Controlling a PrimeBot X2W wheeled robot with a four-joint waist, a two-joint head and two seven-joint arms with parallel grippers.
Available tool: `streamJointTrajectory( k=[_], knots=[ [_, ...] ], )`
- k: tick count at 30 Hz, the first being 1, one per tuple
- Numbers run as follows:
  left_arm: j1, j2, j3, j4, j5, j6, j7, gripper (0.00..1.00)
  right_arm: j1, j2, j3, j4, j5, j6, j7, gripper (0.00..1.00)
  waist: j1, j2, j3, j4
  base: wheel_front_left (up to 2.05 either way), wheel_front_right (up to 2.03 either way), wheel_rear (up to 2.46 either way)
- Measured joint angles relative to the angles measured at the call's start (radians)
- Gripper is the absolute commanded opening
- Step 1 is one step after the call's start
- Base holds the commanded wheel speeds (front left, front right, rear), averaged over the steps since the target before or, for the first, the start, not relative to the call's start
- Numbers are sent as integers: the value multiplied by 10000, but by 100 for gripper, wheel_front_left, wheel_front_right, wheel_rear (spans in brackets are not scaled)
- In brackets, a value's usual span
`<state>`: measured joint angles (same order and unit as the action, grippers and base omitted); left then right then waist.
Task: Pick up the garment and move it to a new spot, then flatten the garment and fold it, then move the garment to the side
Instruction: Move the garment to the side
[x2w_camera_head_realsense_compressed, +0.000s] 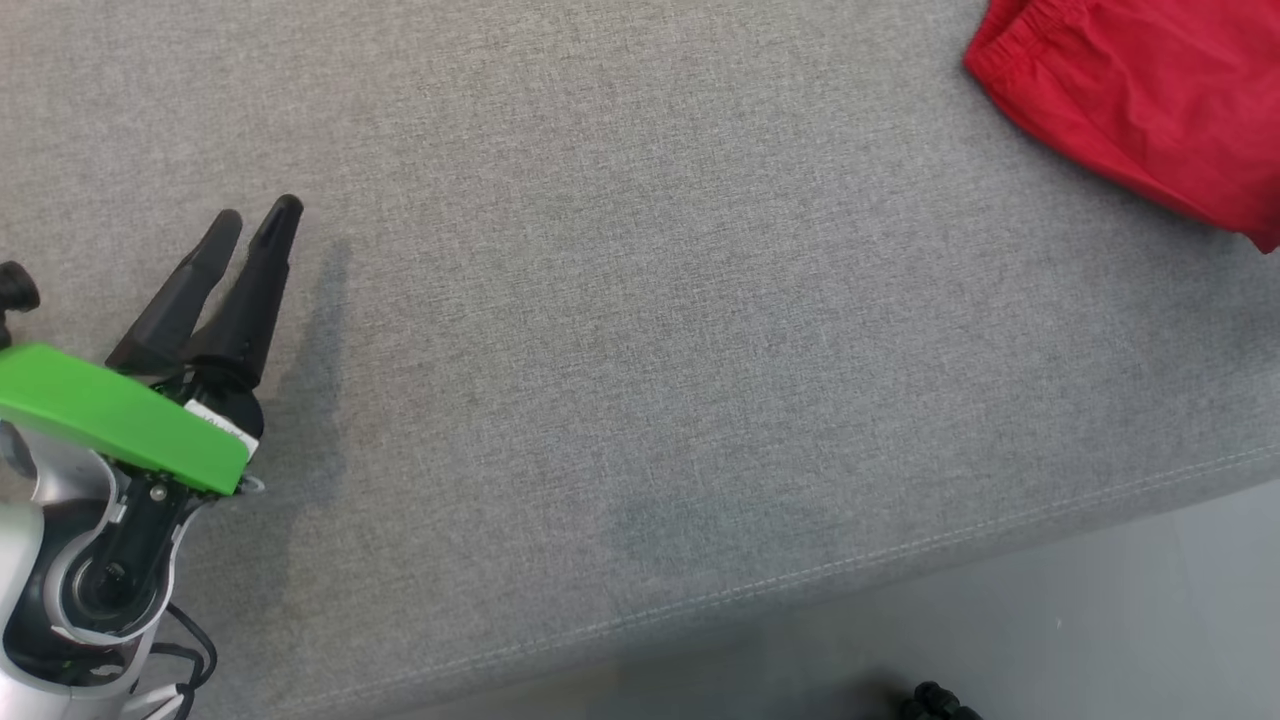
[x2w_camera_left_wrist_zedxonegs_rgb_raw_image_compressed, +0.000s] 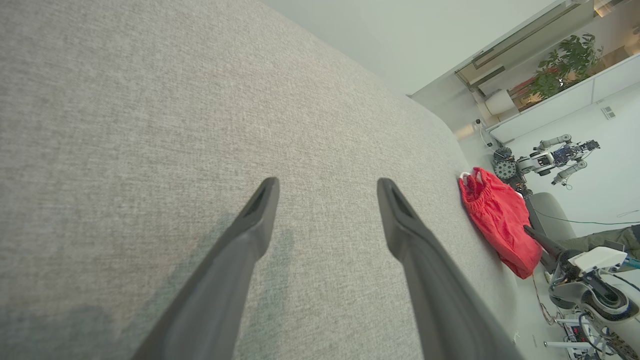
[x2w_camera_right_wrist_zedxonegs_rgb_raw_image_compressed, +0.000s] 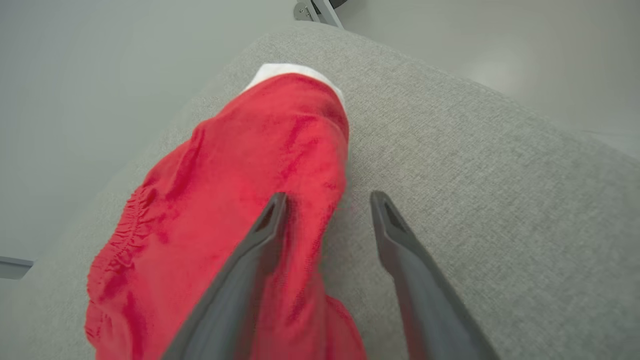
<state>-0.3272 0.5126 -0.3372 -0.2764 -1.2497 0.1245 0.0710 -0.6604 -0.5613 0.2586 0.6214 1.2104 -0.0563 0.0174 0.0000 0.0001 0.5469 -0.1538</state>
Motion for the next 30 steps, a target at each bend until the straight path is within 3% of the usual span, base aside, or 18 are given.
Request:
streamJointTrajectory(
  k=[21,30],
  knots=[
    [525,-259,610,-251,-249,2,-2,100,599,119,240,943,-416,-71,-629,100,0,0,-143,-215,0,0,0],
    [660,-520,761,-330,-224,2,-240,100,541,-125,280,211,-1047,378,-1689,100,0,0,-476,-245,0,0,0]
  ],
)
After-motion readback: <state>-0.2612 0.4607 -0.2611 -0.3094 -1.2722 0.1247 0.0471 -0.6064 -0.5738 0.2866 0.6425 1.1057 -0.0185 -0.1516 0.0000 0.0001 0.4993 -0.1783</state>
